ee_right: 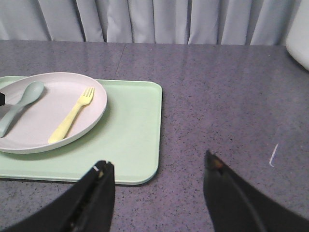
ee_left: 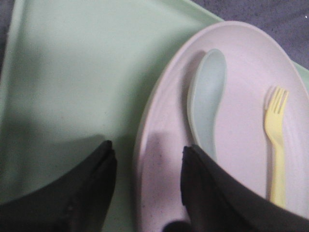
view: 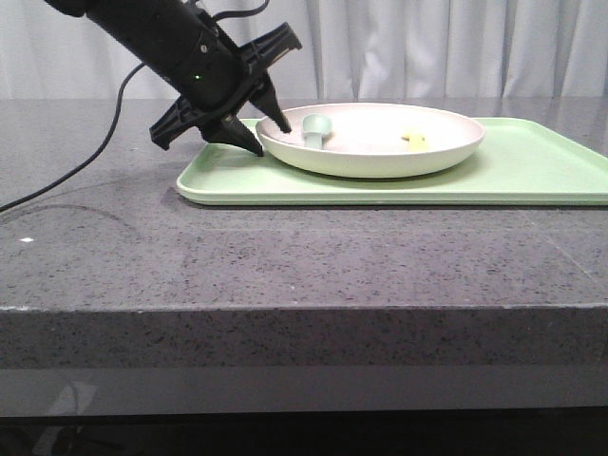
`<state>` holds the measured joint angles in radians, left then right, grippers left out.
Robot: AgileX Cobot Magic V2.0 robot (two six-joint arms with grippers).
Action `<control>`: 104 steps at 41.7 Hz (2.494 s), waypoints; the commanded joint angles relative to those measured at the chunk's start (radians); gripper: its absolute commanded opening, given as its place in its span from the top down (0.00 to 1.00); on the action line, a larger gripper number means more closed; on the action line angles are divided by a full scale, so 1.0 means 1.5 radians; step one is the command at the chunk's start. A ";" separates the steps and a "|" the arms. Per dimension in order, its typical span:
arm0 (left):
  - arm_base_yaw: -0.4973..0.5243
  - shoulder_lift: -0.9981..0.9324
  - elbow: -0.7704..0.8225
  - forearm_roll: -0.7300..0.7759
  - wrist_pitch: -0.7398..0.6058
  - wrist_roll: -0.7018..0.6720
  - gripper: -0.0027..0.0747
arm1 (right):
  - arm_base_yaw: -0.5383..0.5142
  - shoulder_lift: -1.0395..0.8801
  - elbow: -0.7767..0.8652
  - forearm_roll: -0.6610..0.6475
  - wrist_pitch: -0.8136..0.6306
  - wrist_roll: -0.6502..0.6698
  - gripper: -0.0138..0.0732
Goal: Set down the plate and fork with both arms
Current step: 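Release the plate and lift the left gripper away, then move the right gripper above the yellow fork on the plate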
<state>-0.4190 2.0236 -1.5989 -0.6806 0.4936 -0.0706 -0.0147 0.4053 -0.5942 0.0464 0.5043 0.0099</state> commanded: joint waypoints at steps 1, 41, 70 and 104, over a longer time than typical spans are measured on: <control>-0.004 -0.063 -0.037 0.016 -0.001 0.003 0.49 | -0.002 0.009 -0.024 -0.001 -0.060 -0.007 0.34; -0.003 -0.591 0.226 0.387 0.203 0.108 0.49 | -0.002 0.009 -0.024 -0.001 -0.060 -0.007 0.34; -0.003 -0.942 0.554 0.387 0.200 0.108 0.49 | 0.002 0.019 -0.039 0.037 -0.025 -0.011 0.34; -0.003 -0.942 0.554 0.387 0.200 0.108 0.49 | 0.230 0.369 -0.333 0.072 0.073 -0.118 0.34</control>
<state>-0.4190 0.6097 -0.7427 -0.0941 0.8583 0.0914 0.3317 0.9249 -1.0190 0.1375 0.6865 -0.1586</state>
